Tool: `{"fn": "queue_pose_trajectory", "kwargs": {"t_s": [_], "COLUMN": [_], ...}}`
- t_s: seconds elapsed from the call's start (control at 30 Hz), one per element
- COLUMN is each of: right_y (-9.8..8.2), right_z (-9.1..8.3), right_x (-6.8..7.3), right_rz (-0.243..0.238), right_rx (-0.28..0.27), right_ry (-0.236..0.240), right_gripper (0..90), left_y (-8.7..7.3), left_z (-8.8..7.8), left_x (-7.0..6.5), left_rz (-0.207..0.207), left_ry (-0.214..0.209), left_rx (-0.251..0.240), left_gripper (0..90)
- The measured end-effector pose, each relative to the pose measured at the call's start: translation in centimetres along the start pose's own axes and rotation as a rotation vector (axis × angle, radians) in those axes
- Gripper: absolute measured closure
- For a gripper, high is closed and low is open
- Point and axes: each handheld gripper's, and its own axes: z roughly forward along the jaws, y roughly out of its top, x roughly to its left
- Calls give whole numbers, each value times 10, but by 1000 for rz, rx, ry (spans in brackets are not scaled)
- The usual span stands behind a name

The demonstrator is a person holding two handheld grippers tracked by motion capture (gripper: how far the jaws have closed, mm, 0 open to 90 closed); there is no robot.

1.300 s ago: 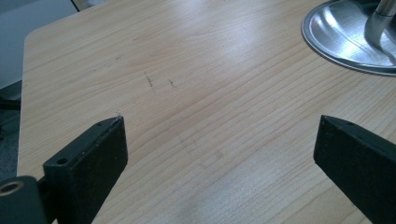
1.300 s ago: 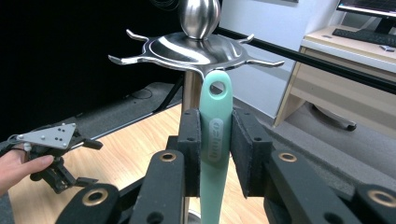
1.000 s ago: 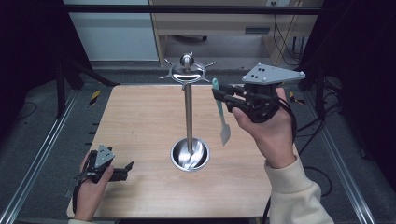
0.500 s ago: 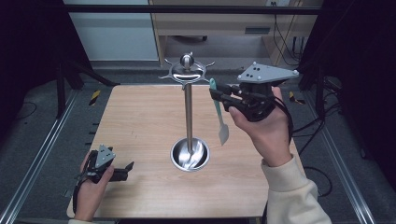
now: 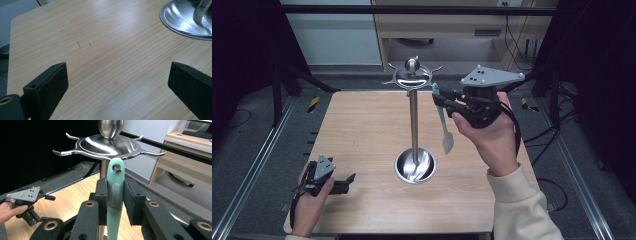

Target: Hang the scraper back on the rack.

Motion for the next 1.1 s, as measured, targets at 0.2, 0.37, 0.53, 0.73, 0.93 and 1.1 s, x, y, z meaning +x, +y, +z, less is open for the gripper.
{"fn": "queue_pose_trajectory", "kwargs": {"t_s": [0.2, 0.37, 0.53, 0.73, 0.93, 1.1], "right_y": [-2, -4, -4, -6, -6, -8], "right_z": [2, 3, 4, 5, 5, 5], "right_x": [1, 1, 2, 3, 3, 4], "right_rz": [7, 7, 8, 9, 5, 8], "right_rx": [-6, -16, -20, -29, -26, -6], "right_ry": [1, -1, -4, -11, -10, -17], "right_gripper": [742, 741, 740, 739, 709, 588], "left_y": [0, 0, 0, 0, 0, 0], "left_z": [0, -1, 0, -1, 0, 0], "left_x": [0, 0, 0, 0, 0, 0], "left_rz": [0, -1, -1, -2, -2, 0], "left_ry": [0, 2, 3, 3, 2, 1], "left_rx": [0, 1, 1, 0, -1, 0], "left_gripper": [27, 27, 27, 27, 27, 27]}}
